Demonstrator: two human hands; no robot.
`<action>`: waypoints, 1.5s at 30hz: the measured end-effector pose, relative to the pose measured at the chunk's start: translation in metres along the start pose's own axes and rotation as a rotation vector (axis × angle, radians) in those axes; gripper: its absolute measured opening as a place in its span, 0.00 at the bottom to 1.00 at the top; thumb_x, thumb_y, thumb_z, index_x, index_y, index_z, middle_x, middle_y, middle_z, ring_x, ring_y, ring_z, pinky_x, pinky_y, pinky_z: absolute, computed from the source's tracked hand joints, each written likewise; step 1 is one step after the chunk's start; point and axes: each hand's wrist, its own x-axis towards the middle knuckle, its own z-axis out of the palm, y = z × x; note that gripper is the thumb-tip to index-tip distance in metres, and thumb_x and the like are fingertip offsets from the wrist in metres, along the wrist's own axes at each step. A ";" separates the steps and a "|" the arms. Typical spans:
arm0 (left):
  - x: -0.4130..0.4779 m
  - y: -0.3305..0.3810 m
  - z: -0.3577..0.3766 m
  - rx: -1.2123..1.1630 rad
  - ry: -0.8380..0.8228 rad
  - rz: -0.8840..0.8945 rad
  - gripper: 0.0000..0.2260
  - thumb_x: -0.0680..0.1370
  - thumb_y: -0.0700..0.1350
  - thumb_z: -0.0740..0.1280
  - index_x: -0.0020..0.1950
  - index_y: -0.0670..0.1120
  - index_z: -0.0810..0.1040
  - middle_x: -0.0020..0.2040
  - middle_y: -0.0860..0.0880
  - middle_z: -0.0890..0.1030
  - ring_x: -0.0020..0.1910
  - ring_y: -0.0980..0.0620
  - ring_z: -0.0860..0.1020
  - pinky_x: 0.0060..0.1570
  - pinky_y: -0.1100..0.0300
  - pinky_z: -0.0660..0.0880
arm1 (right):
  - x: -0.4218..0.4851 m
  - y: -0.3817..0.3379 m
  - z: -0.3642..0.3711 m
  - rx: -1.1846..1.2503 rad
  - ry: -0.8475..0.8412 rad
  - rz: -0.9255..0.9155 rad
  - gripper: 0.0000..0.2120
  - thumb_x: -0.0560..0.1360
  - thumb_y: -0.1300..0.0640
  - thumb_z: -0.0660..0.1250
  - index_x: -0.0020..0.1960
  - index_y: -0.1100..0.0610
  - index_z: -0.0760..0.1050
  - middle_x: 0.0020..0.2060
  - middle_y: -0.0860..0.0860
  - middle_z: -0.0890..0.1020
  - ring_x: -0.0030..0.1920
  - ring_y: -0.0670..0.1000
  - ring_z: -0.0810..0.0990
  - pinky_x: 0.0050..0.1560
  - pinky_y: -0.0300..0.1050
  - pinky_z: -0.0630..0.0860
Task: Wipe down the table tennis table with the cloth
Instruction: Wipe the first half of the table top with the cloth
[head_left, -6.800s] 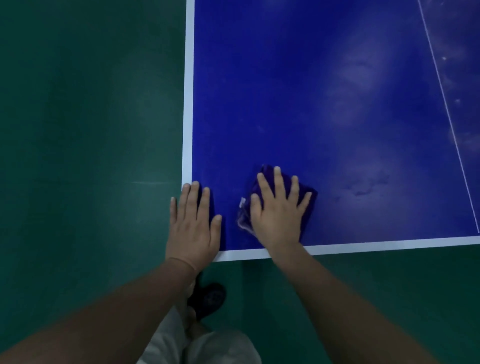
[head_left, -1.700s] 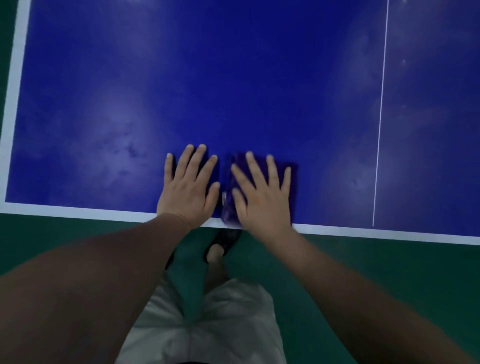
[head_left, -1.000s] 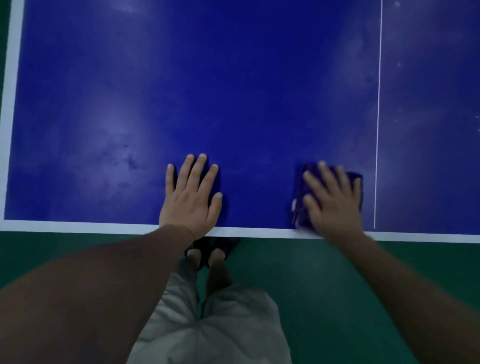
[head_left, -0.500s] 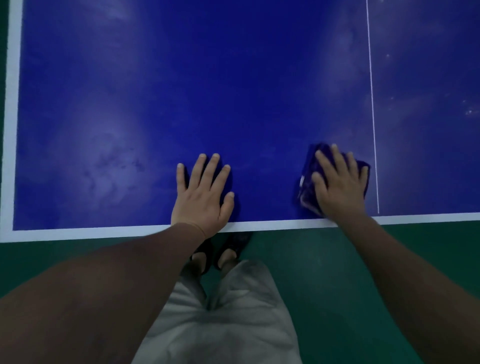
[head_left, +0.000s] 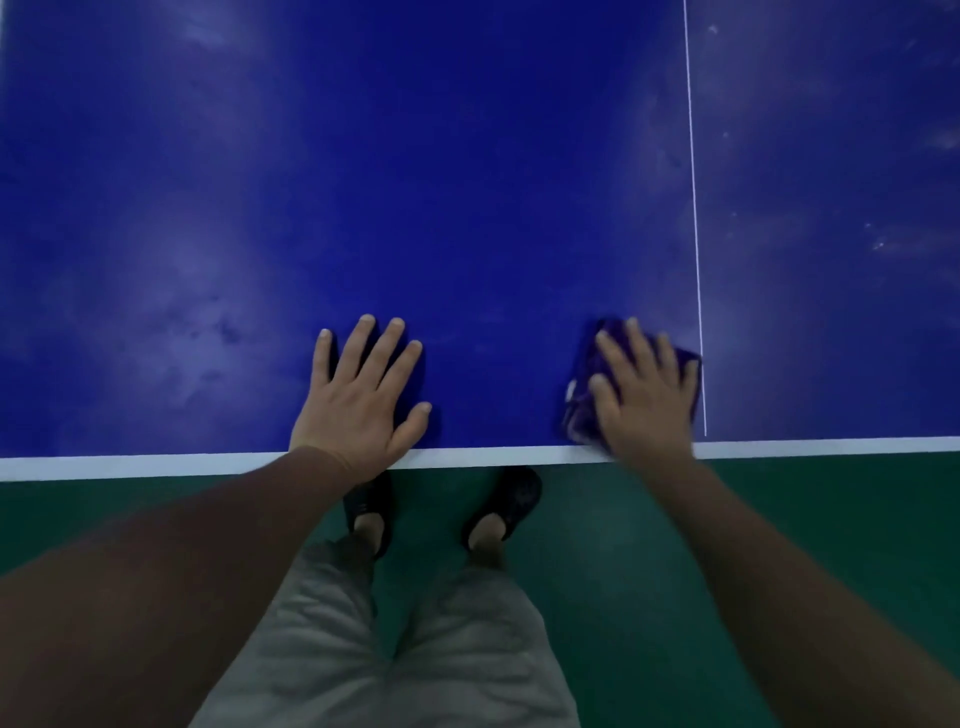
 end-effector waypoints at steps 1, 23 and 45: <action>0.000 0.001 -0.001 0.006 -0.004 0.009 0.32 0.80 0.63 0.50 0.79 0.46 0.64 0.80 0.45 0.60 0.80 0.40 0.54 0.75 0.33 0.49 | 0.020 0.014 -0.005 0.023 0.012 0.053 0.28 0.79 0.39 0.49 0.79 0.40 0.59 0.81 0.45 0.57 0.80 0.57 0.55 0.76 0.70 0.48; 0.072 0.206 0.005 -0.155 0.112 0.063 0.28 0.79 0.54 0.55 0.74 0.40 0.71 0.77 0.41 0.67 0.77 0.41 0.62 0.75 0.33 0.52 | -0.012 0.086 0.012 0.034 0.098 -0.192 0.26 0.81 0.40 0.53 0.77 0.41 0.63 0.80 0.46 0.60 0.79 0.58 0.59 0.76 0.69 0.50; 0.106 0.242 0.021 -0.078 0.004 0.099 0.27 0.81 0.55 0.52 0.78 0.45 0.66 0.79 0.43 0.62 0.80 0.43 0.56 0.76 0.34 0.50 | 0.066 0.203 -0.018 0.114 0.105 0.256 0.28 0.79 0.40 0.48 0.79 0.42 0.62 0.81 0.48 0.58 0.79 0.60 0.56 0.74 0.73 0.51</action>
